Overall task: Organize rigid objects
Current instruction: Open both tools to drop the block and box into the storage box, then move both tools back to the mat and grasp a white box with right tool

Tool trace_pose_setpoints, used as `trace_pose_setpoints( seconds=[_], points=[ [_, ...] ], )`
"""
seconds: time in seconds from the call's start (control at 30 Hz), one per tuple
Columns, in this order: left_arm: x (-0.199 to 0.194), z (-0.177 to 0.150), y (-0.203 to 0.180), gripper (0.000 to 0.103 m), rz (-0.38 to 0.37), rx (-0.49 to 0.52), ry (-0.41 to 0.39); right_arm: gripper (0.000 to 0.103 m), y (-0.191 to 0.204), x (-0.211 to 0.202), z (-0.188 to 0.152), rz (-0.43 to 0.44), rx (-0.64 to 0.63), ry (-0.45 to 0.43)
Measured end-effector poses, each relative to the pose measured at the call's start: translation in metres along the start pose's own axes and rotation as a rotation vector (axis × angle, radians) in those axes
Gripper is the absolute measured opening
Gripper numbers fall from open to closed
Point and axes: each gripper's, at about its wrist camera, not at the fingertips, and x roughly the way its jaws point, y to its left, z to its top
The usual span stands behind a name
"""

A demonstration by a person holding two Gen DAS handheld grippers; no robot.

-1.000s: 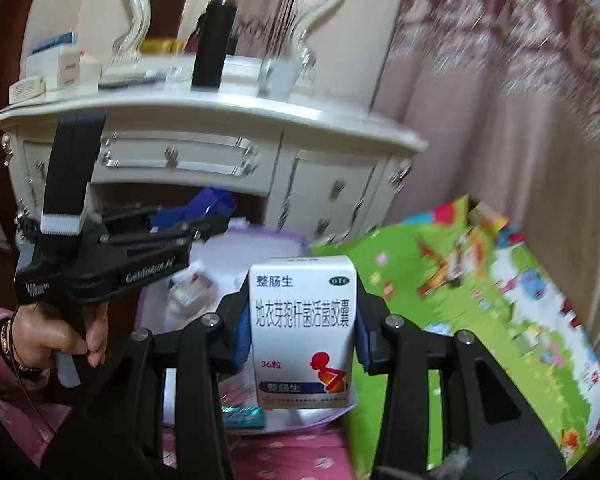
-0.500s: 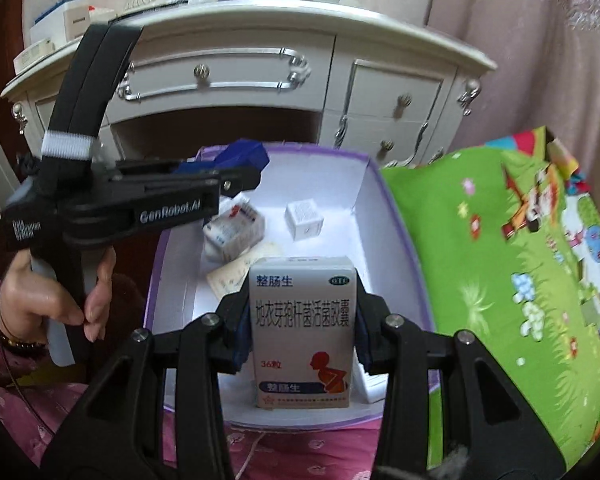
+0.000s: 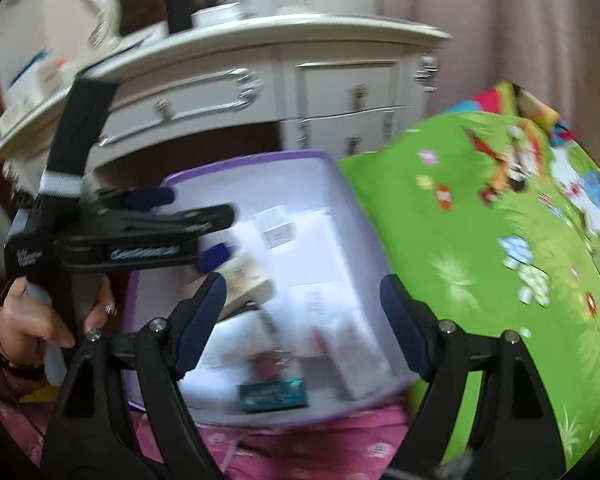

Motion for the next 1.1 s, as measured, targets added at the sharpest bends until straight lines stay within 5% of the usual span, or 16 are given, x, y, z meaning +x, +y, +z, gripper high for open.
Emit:
trace_pose_setpoints(
  seconds=[0.23,0.43,0.53,0.67,0.93,1.1],
  points=[
    [0.017,0.016,-0.067,0.091,-0.065,0.143,0.031,0.09,-0.099,-0.02,-0.028,-0.141,0.218,-0.005],
    [0.066,0.041,-0.19,0.096,-0.26,0.364,0.081,0.09,-0.213,-0.031,-0.06,-0.351,0.392,0.041],
    [0.105,0.055,-0.26,0.096,-0.265,0.465,0.058,0.09,-0.277,-0.029,-0.069,-0.417,0.501,0.06],
    [0.157,0.076,-0.315,0.096,-0.278,0.47,0.09,0.09,-0.338,-0.024,-0.065,-0.428,0.628,0.039],
    [0.194,0.083,-0.328,0.103,-0.27,0.419,0.144,0.091,-0.375,0.015,-0.037,-0.36,0.735,0.005],
    [0.193,0.088,-0.314,0.103,-0.34,0.335,0.131,0.091,-0.399,0.046,-0.012,-0.442,0.733,0.014]
  ],
)
